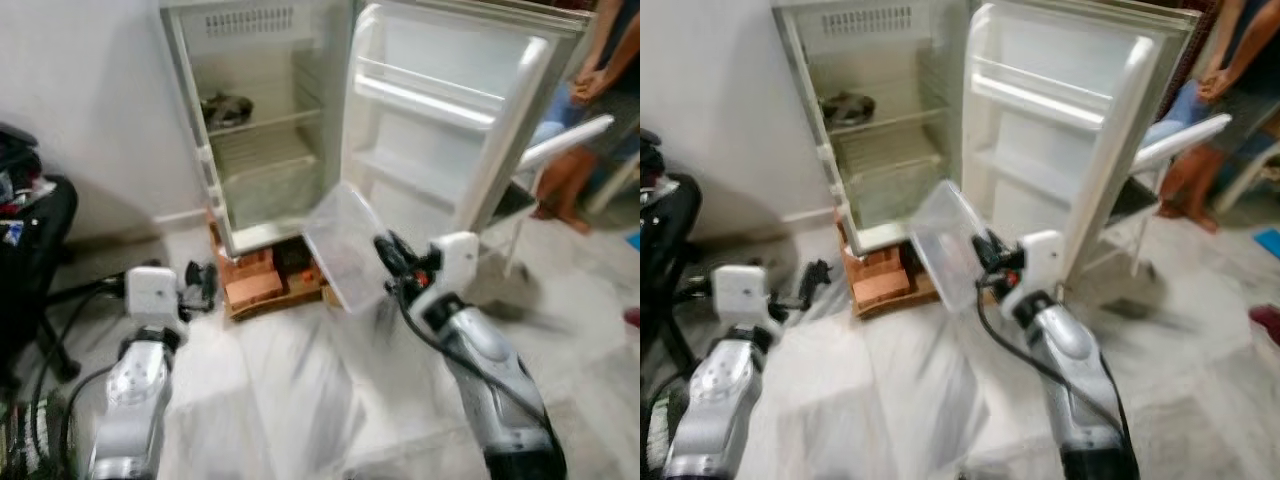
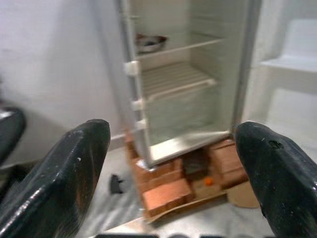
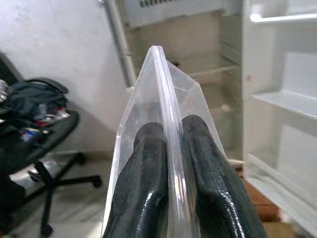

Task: Restocking fridge

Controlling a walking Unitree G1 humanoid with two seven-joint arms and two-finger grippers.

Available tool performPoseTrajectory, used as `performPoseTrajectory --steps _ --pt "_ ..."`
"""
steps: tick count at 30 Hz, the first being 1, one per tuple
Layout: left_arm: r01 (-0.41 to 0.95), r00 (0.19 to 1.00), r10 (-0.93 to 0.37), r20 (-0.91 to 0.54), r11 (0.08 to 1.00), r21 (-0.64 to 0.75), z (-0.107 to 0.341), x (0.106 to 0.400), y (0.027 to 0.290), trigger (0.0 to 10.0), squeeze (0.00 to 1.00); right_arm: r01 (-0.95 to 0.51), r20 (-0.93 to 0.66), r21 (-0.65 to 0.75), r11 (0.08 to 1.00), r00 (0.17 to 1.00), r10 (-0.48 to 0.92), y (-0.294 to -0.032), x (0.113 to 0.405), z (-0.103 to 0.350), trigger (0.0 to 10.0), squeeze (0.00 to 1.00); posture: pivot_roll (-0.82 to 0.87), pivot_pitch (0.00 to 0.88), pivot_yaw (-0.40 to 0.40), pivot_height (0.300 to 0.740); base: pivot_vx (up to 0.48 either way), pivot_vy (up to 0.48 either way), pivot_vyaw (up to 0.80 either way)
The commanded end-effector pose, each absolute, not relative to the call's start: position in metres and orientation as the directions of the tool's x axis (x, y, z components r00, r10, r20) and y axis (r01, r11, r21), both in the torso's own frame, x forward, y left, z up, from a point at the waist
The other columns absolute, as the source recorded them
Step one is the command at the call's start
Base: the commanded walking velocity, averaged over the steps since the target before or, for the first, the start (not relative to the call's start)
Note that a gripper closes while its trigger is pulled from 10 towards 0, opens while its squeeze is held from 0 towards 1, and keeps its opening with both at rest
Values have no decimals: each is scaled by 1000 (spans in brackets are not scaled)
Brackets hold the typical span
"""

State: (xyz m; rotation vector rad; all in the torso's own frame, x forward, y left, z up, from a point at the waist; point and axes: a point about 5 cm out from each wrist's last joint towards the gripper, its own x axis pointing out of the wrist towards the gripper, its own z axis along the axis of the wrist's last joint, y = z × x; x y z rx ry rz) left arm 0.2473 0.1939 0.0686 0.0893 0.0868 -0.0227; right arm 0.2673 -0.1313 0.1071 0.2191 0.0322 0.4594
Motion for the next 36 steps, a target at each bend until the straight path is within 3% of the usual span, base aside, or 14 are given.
performPoseTrajectory --steps 1,16,27,36 --pt "-8 997 17 -74 993 117 73 247 207 10000 0 -480 64 208 852 876 478 -119 270 117 10000 0 21 10 -30 740 439 0 0" --pt "-26 996 33 -88 996 80 70 248 206 10000 0 -476 67 197 857 879 472 -120 272 117 10000 0 18 6 -32 740 437 0 0" --pt "-37 995 44 -92 996 77 70 249 207 10000 0 -486 68 189 853 873 483 -119 271 116 10000 0 18 5 -30 740 355 317 0" --pt "-72 990 82 -115 993 91 67 245 213 10000 0 -438 61 196 877 898 435 -127 270 112 10000 0 25 4 -27 740 57 174 681"
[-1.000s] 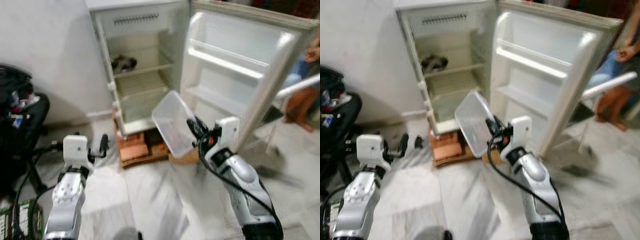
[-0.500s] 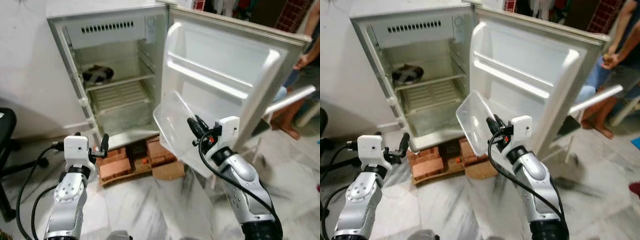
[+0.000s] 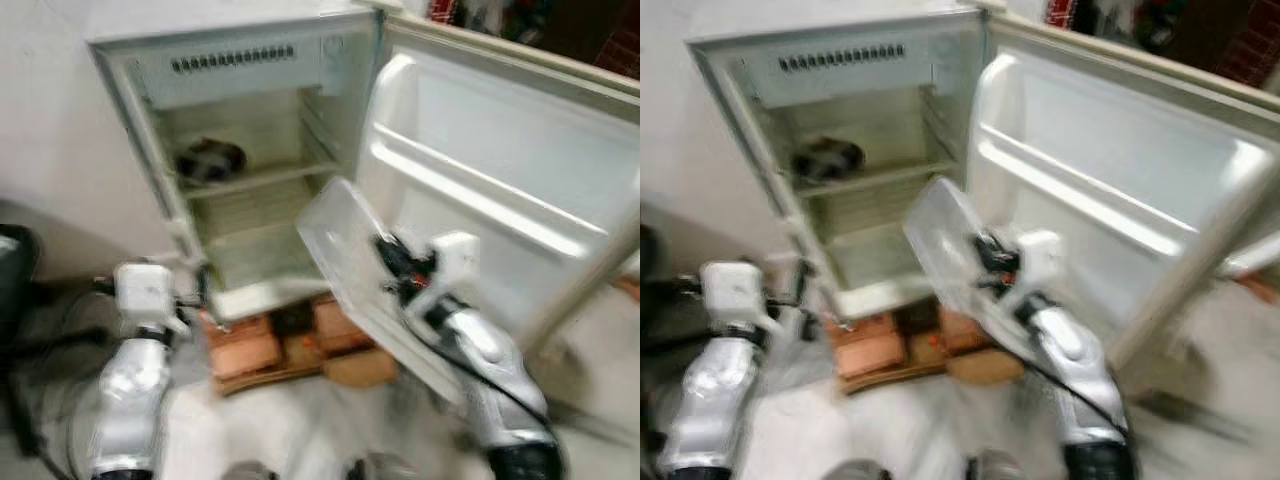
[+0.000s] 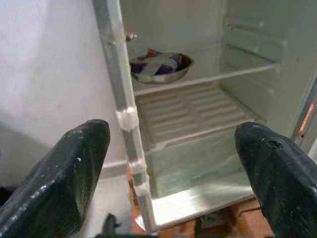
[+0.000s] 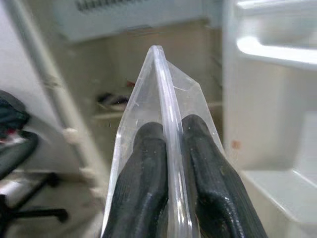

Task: Restocking fridge

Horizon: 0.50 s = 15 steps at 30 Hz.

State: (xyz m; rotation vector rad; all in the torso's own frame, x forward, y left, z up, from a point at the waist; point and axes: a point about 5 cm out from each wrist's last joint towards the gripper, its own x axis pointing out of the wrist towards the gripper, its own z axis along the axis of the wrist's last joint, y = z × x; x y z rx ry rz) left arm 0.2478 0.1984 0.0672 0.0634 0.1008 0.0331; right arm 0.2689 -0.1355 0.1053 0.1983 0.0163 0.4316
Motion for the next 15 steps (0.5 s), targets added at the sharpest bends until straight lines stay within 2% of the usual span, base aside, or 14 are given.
performPoseTrajectory --steps 1,11,15 --pt "-81 989 92 -114 993 90 67 246 216 10000 0 -417 57 209 885 908 414 -128 269 110 10000 0 26 5 -26 740 0 0 0" --pt "-61 993 69 -99 994 85 70 250 211 10000 0 -415 59 209 885 909 412 -125 267 109 10000 0 18 3 -23 740 0 0 0" --pt "-62 993 71 -98 994 86 70 249 212 10000 0 -415 61 207 886 909 412 -125 267 109 10000 0 18 4 -25 740 0 0 622"
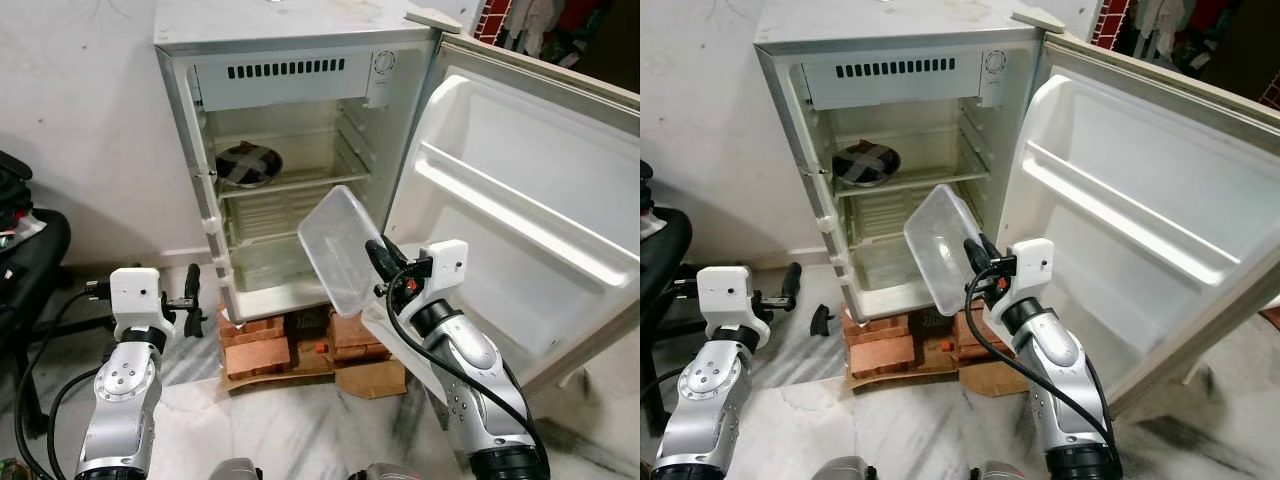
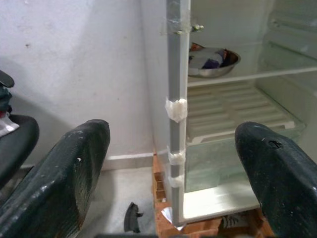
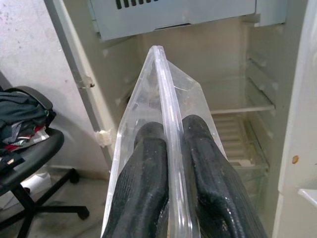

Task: Restocking fridge

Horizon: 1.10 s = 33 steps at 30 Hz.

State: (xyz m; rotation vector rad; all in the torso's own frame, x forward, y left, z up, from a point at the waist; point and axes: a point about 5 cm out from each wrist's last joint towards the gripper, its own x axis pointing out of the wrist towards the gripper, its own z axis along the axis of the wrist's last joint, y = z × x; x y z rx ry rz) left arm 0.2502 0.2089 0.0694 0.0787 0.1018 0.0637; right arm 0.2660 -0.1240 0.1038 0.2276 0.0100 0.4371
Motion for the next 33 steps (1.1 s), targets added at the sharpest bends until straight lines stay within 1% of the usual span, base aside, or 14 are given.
performPoseTrajectory --steps 1,3,5,14,26,28,33 --pt "-62 993 71 -98 994 86 70 249 212 10000 0 -415 61 207 886 909 412 -125 267 109 10000 0 18 4 -25 740 0 0 794" --pt "-65 992 72 -99 995 75 70 248 213 10000 0 -413 62 208 887 910 409 -125 267 109 10000 0 19 5 -26 740 127 0 791" --pt "-56 993 64 -98 995 84 70 248 213 10000 0 -412 62 209 887 911 408 -125 267 108 10000 0 22 7 -27 740 302 345 788" --pt "-35 995 43 -92 996 82 71 249 209 10000 0 -403 58 215 889 914 401 -125 268 108 10000 0 18 7 -26 740 329 349 0" --pt "1 996 6 -85 996 87 72 250 206 10000 0 -366 56 205 908 930 362 -128 271 109 10000 0 17 9 -26 740 427 0 0" --pt "3 996 5 -91 997 83 71 250 205 10000 0 -360 56 202 911 933 356 -129 271 109 10000 0 17 10 -26 740 244 0 0" --pt "20 994 -11 -107 996 85 69 251 203 10000 0 -314 51 196 929 949 310 -133 274 109 10000 0 16 12 -27 740 0 0 0"
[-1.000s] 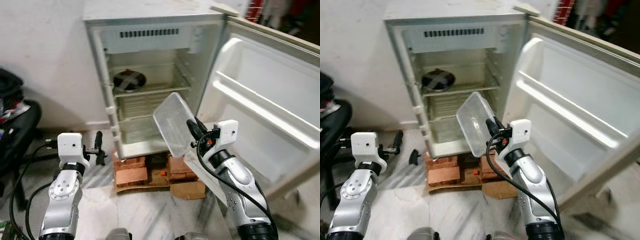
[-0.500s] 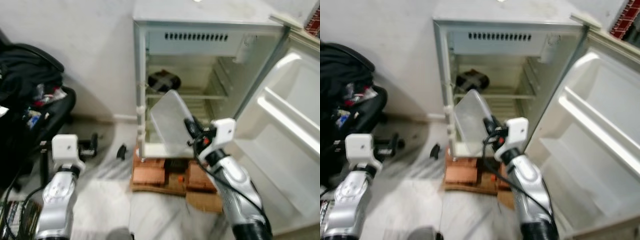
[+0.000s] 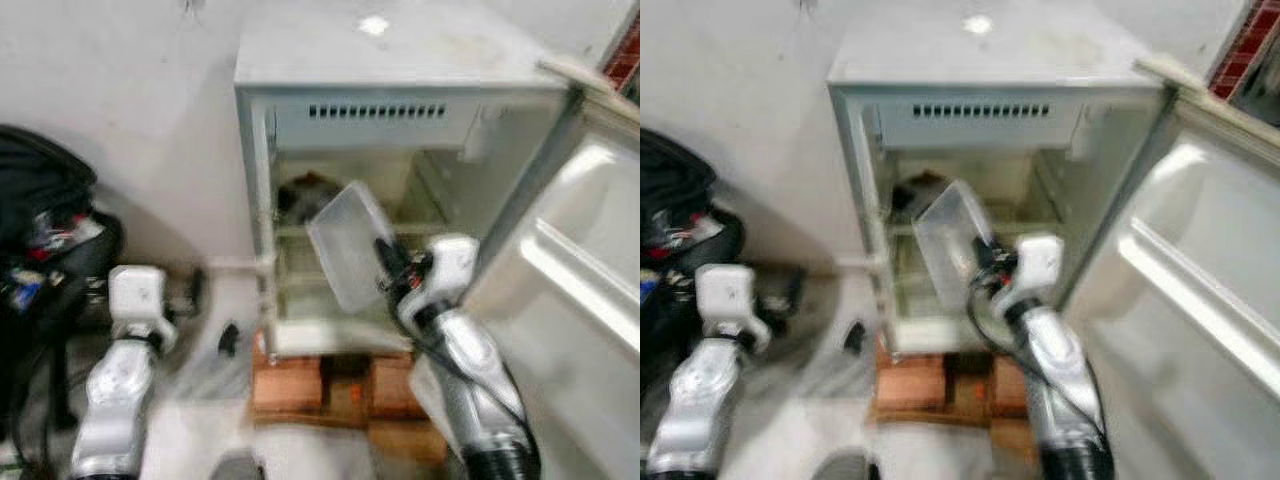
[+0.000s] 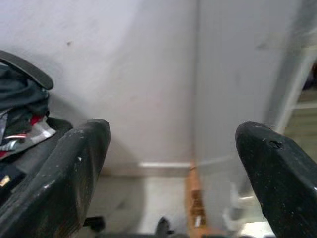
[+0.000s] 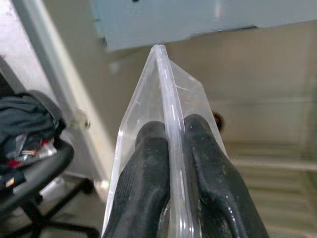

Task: Restocking fridge

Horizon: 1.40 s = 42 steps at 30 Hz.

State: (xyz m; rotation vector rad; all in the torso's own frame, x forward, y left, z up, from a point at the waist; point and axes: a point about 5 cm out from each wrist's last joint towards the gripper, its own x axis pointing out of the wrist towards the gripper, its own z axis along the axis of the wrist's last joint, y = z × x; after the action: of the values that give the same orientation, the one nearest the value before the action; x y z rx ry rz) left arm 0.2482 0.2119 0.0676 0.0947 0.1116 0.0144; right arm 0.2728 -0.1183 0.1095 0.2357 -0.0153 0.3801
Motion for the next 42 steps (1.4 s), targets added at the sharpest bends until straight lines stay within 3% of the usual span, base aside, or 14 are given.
performPoseTrajectory --steps 1,13,26,42 --pt "22 994 -13 -107 996 85 69 251 203 10000 0 -310 51 194 931 951 306 -134 274 109 10000 0 16 12 -27 740 0 0 0" --pt "31 994 -21 -105 995 92 70 252 202 10000 0 -282 34 204 937 959 281 -136 278 108 10000 0 17 14 -25 740 0 0 -600" --pt "150 985 -148 -92 989 13 72 247 192 10000 0 -264 29 199 944 964 264 -140 278 106 10000 0 16 13 -23 740 171 0 0" --pt "165 980 -163 -111 986 5 68 237 188 10000 0 -271 24 191 944 962 271 -140 278 106 10000 0 19 19 -29 740 217 0 0"
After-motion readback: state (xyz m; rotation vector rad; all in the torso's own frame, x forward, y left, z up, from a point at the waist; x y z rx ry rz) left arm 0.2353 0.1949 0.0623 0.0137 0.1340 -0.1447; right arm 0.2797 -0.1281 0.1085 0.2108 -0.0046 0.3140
